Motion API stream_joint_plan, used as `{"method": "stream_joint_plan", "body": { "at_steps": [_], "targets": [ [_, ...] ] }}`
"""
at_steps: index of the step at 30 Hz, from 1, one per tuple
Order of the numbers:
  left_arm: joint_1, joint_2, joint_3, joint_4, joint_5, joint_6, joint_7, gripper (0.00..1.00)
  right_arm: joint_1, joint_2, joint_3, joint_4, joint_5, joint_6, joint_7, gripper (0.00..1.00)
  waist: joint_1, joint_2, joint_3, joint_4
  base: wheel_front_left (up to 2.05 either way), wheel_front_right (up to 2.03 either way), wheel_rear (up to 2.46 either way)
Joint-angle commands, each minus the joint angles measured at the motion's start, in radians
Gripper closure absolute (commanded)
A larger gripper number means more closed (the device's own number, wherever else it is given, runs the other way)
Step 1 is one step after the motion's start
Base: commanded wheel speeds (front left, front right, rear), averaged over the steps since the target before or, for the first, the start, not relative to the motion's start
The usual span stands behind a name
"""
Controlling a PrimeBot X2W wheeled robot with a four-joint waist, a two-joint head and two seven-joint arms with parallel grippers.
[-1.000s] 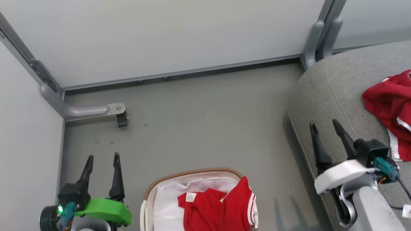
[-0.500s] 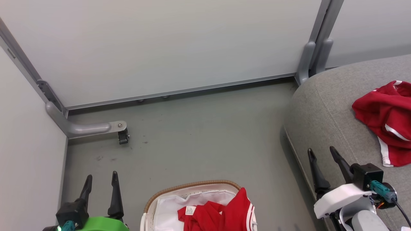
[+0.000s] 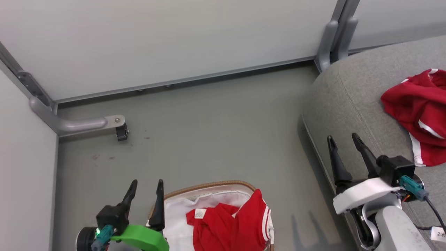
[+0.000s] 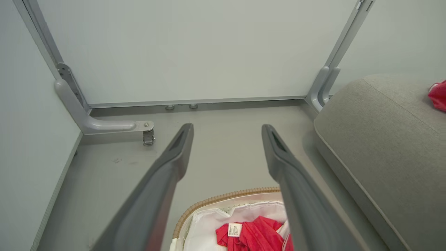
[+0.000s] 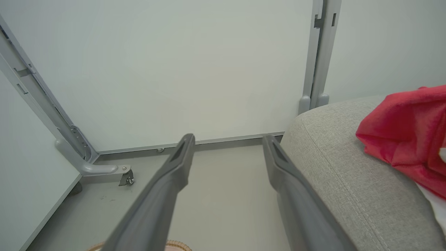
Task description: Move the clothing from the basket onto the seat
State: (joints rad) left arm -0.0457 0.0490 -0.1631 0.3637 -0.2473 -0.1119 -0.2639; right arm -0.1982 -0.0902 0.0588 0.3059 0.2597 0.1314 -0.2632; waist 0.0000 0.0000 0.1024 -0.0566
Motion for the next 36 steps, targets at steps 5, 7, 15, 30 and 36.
{"method": "stream_joint_plan", "body": {
  "at_steps": [5, 7, 15, 30, 36],
  "targets": [
    [-0.119, 0.004, -0.074, 0.076, -0.015, -0.012, -0.001, 0.0, -0.083, -0.002, 0.03, -0.033, 0.016, -0.001, -0.002, 0.0, 0.0, 0.0, 0.173, -0.065, 0.0, 0.0, 0.0],
    [-0.155, 0.004, -0.099, 0.11, -0.029, -0.015, -0.001, 0.0, -0.107, -0.001, 0.037, -0.044, 0.021, -0.001, -0.002, 0.0, 0.0, 0.0, 0.215, -0.078, 0.0, 0.0, 0.0],
    [-0.288, 0.004, -0.214, 0.282, -0.086, -0.019, -0.001, 0.0, -0.182, 0.013, 0.06, -0.074, 0.038, -0.001, -0.002, 0.0, 0.0, 0.0, 0.355, -0.126, 0.0, 0.0, 0.0],
    [-0.481, 0.005, -0.49, 0.527, -0.297, -0.019, -0.001, 0.0, -0.282, 0.029, 0.093, -0.109, 0.041, -0.001, -0.002, 0.0, 0.0, 0.0, 0.562, -0.17, 0.0, 0.0, 0.0],
    [-0.539, 0.009, -0.614, 0.569, -0.391, -0.02, -0.001, 0.0, -0.304, 0.032, 0.103, -0.113, 0.044, -0.001, -0.002, 0.0, 0.0, 0.0, 0.618, -0.176, 0.0, 0.0, 0.0]
  ]
}}
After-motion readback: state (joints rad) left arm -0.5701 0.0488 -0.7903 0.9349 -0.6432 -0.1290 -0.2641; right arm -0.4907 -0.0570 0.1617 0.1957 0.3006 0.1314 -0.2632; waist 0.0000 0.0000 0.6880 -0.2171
